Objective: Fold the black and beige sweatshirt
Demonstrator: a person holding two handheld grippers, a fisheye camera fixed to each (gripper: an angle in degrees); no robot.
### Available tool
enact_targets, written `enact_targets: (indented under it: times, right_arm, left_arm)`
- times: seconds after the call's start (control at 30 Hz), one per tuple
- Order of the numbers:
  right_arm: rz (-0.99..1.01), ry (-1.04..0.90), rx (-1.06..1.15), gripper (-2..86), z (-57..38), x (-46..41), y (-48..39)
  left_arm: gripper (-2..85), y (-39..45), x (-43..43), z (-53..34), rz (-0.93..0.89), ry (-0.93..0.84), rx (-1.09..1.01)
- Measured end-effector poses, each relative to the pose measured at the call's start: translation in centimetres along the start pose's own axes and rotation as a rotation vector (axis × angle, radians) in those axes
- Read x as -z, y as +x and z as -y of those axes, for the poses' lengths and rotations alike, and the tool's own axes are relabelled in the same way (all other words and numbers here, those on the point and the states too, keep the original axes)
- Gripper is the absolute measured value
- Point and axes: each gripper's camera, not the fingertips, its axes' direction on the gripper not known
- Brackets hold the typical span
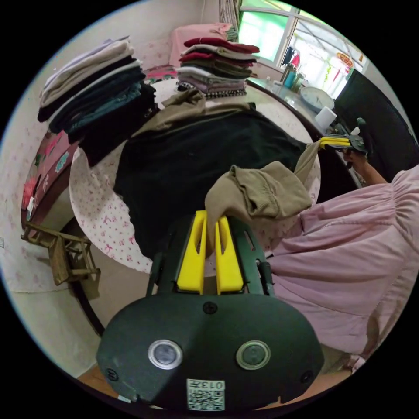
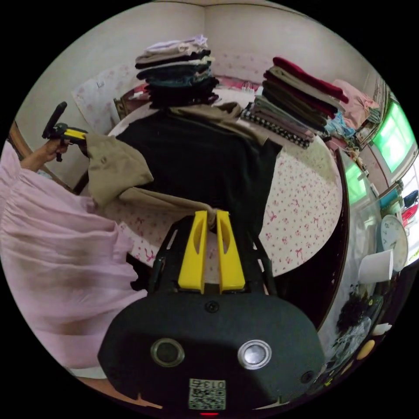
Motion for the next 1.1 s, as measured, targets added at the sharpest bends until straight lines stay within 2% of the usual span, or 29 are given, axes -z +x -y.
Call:
enact_targets:
  times: [0.13, 0.2, 0.33, 0.53, 0.73, 0.87, 1.1]
  right_arm:
    - [-0.014, 0.062, -0.006, 4.1, 2.5, 0.6, 4.6]
    - [-0.02, 0.031, -0.062, 4.8, 3.6, -1.1, 7.2]
    - [0.042, -0.071, -0.314, 6.4, 3.3, -6.5, 14.2]
    - [0.042, 0.044, -0.514, 9.2, -5.7, -4.2, 20.2]
    - [0.225, 0.062, -0.702, 13.0, -14.3, -6.1, 24.3]
    - [0.318, 0.058, -0.727, 13.7, -15.5, -8.1, 25.6]
    - [0.355, 0.037, -0.734, 13.7, -15.4, -10.4, 28.0]
  left_arm:
    - [1.9, -5.6, 1.7, 3.3, 0.005, 0.051, 0.002]
    - [2.6, -9.1, 0.1, 5.0, 0.002, 0.026, 0.054]
    - [4.6, -17.3, -5.5, 5.4, -0.009, -0.075, 0.312]
    - [8.8, -22.8, -4.0, -3.9, -0.015, -0.025, 0.545]
    - [13.2, -26.4, -4.7, -14.7, -0.159, 0.025, 0.799]
    - [14.1, -27.9, -7.6, -15.1, -0.269, 0.012, 0.811]
    - [6.3, -30.9, -8.5, -12.6, -0.219, -0.03, 0.742]
